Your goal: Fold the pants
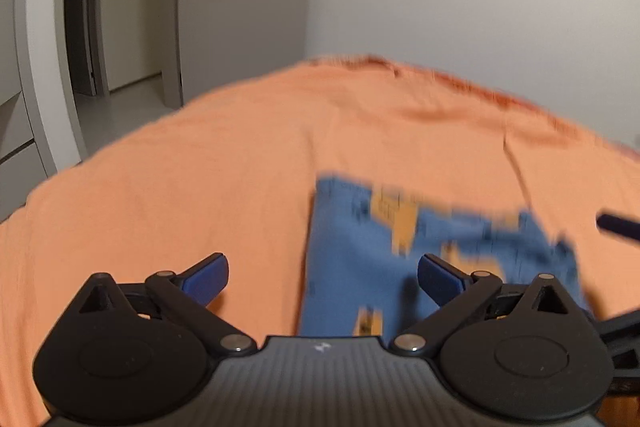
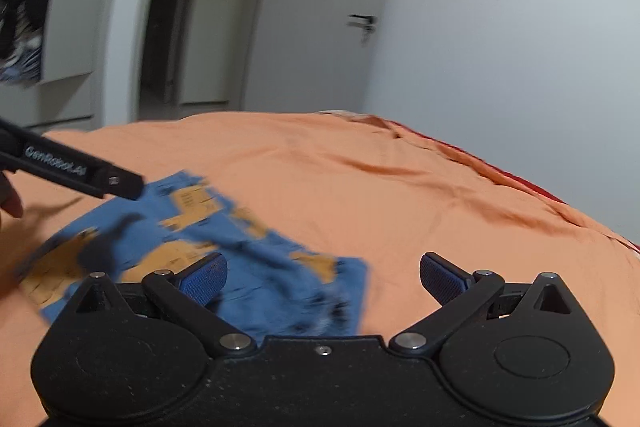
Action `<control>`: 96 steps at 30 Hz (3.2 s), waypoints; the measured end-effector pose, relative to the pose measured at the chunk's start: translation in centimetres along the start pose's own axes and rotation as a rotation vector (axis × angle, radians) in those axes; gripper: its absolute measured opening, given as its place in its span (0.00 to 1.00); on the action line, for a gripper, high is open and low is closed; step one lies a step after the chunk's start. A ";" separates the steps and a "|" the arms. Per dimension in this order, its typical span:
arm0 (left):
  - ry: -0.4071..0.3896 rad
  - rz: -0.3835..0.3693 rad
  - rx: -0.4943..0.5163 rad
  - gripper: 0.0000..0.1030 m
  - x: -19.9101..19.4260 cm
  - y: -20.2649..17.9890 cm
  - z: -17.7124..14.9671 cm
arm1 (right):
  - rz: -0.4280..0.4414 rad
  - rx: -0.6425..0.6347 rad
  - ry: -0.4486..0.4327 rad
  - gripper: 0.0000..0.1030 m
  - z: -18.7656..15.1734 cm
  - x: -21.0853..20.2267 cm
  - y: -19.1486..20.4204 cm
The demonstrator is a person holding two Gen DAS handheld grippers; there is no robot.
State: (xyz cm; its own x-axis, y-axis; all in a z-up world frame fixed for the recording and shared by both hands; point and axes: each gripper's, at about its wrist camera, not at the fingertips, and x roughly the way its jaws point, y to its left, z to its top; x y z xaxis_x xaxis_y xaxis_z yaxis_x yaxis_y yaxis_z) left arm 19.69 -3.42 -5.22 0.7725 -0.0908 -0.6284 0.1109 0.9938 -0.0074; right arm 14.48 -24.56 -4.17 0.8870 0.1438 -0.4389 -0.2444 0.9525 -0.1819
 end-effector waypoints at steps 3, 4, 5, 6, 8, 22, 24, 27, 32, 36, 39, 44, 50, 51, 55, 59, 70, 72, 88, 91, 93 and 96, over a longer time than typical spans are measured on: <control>-0.003 0.025 0.021 0.99 -0.5 -0.1 -2.9 | -0.022 -0.128 0.069 0.99 -2.7 1.3 2.5; 0.009 0.018 0.013 0.99 -1.0 0.0 -2.8 | -0.006 -0.089 0.056 0.99 -3.0 1.1 1.9; 0.034 0.008 0.009 0.99 -1.6 0.1 -2.6 | 0.005 -0.048 0.052 0.99 -2.6 0.6 1.3; 0.050 0.007 -0.004 0.99 -2.2 0.4 -2.5 | 0.011 -0.008 0.042 0.99 -2.3 0.0 0.6; 0.077 0.010 -0.055 1.00 -3.0 1.0 -2.5 | 0.028 0.054 0.012 0.99 -1.9 -1.8 -0.5; 0.094 -0.005 -0.104 0.99 -3.9 1.6 -4.1 | 0.036 0.248 0.074 0.99 -0.7 -2.4 -3.9; 0.088 -0.010 -0.096 0.99 -3.9 1.7 -4.2 | 0.031 0.270 0.084 0.99 0.0 -0.8 -4.5; 0.092 -0.021 -0.094 0.99 -4.1 1.9 -4.2 | -0.045 0.214 0.220 0.99 -1.1 2.6 -4.9; 0.097 -0.049 -0.142 1.00 -4.6 2.6 -3.9 | 0.029 0.353 0.166 0.99 -1.8 -0.2 -6.8; 0.094 -0.099 -0.202 1.00 -5.0 3.3 -3.5 | 0.227 0.336 0.233 0.99 -2.7 -1.7 -6.5; 0.094 -0.129 -0.238 1.00 -5.2 3.8 -3.4 | 0.269 0.304 0.274 0.99 -3.9 -2.4 -5.5; 0.105 -0.125 -0.254 1.00 -4.8 4.2 -3.4 | 0.298 0.330 0.262 0.99 -3.4 -1.7 -5.1; 0.068 -0.164 -0.268 1.00 -4.6 4.5 -3.4 | 0.369 0.397 0.249 0.99 -1.1 2.5 -6.2; 0.066 -0.177 -0.275 1.00 -4.6 4.5 -3.4 | 0.388 0.430 0.268 0.99 -1.3 3.7 -6.7; 0.071 -0.216 -0.283 0.97 -4.3 4.6 -3.5 | 0.426 0.576 0.229 0.99 -2.5 5.3 -8.4; 0.092 -0.225 -0.313 0.88 -4.0 4.9 -3.1 | 0.396 0.611 0.207 0.89 -3.0 4.6 -8.5; 0.135 -0.225 -0.297 0.47 -3.9 4.4 -3.0 | 0.312 0.565 0.221 0.58 -3.1 3.5 -7.5; 0.135 -0.221 -0.288 0.45 -4.0 4.3 -3.0 | 0.304 0.562 0.220 0.57 -3.1 3.5 -7.3; 0.140 -0.206 -0.265 0.37 -4.1 3.9 -2.9 | 0.227 0.471 0.232 0.57 -2.6 3.2 -5.6; 0.123 -0.204 -0.240 0.31 -4.2 3.7 -3.0 | 0.213 0.438 0.225 0.50 -2.3 2.8 -5.1; 0.110 -0.199 -0.214 0.28 -4.4 3.4 -3.0 | 0.208 0.407 0.217 0.40 -2.0 2.5 -4.5; 0.096 -0.190 -0.195 0.21 -4.7 3.1 -3.0 | 0.188 0.334 0.207 0.33 -1.4 2.1 -3.5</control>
State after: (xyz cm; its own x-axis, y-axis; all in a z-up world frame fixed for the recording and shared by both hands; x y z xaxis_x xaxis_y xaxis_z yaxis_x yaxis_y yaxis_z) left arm 14.56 0.26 -4.61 0.6856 -0.2798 -0.6721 0.1191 0.9539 -0.2756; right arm 16.69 -27.97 -5.71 0.7337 0.2988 -0.6103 -0.2242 0.9543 0.1976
